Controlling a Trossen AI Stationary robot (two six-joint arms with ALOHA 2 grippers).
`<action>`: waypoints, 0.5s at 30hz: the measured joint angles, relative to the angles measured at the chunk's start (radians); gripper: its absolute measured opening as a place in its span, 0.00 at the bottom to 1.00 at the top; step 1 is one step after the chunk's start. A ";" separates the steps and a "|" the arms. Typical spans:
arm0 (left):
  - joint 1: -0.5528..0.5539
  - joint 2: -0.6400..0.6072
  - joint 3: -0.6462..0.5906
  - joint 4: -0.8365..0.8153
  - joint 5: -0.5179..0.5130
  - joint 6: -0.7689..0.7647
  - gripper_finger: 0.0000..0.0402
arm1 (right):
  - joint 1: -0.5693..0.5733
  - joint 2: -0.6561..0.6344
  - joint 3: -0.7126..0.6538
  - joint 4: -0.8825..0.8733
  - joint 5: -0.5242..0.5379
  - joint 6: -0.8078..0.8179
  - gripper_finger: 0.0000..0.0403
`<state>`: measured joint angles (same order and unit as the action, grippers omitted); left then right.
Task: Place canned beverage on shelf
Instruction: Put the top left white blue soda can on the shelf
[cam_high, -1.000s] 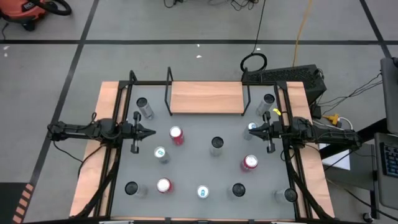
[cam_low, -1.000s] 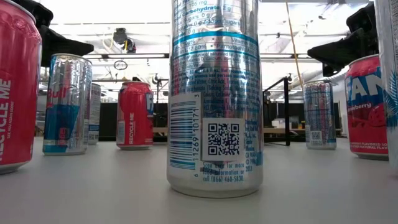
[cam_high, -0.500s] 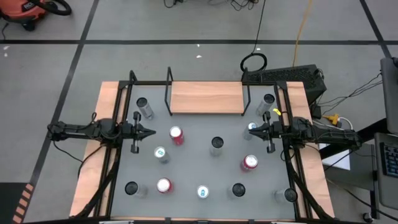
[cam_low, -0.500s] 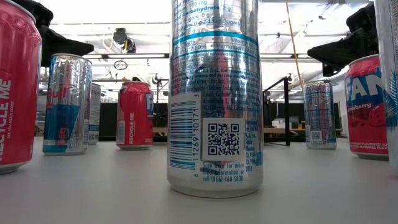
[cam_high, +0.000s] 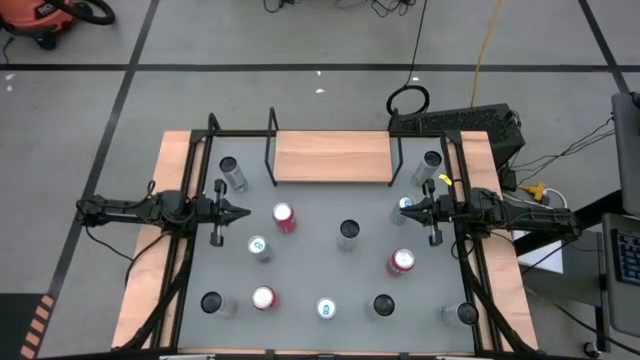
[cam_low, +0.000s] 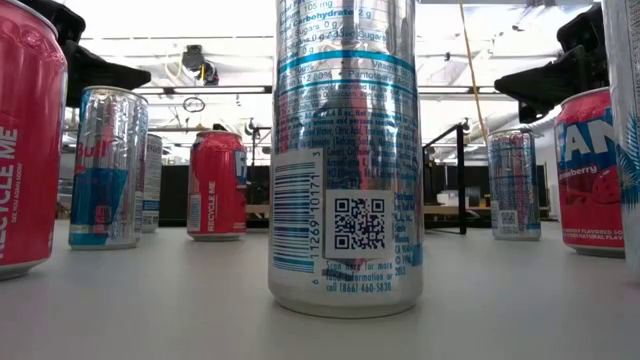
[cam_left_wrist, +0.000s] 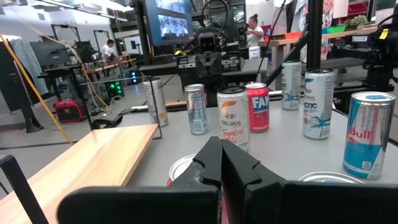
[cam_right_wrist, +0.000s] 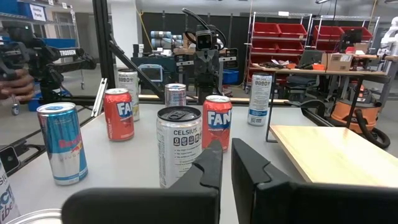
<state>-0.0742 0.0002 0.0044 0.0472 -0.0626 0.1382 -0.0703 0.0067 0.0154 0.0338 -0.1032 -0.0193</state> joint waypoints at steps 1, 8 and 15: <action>0.000 0.000 0.000 0.000 -0.013 0.000 0.00 | 0.000 0.000 0.000 0.000 0.000 0.000 0.00; 0.000 0.000 0.000 0.000 -0.047 0.001 0.00 | 0.000 0.000 0.000 0.000 0.002 -0.019 0.00; 0.000 0.000 0.000 0.000 -0.066 -0.001 0.00 | 0.000 0.000 0.000 0.011 0.002 -0.105 0.00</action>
<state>-0.0742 0.0002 0.0044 0.0468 -0.1290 0.1375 -0.0700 0.0067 0.0151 0.0444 -0.1017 -0.1244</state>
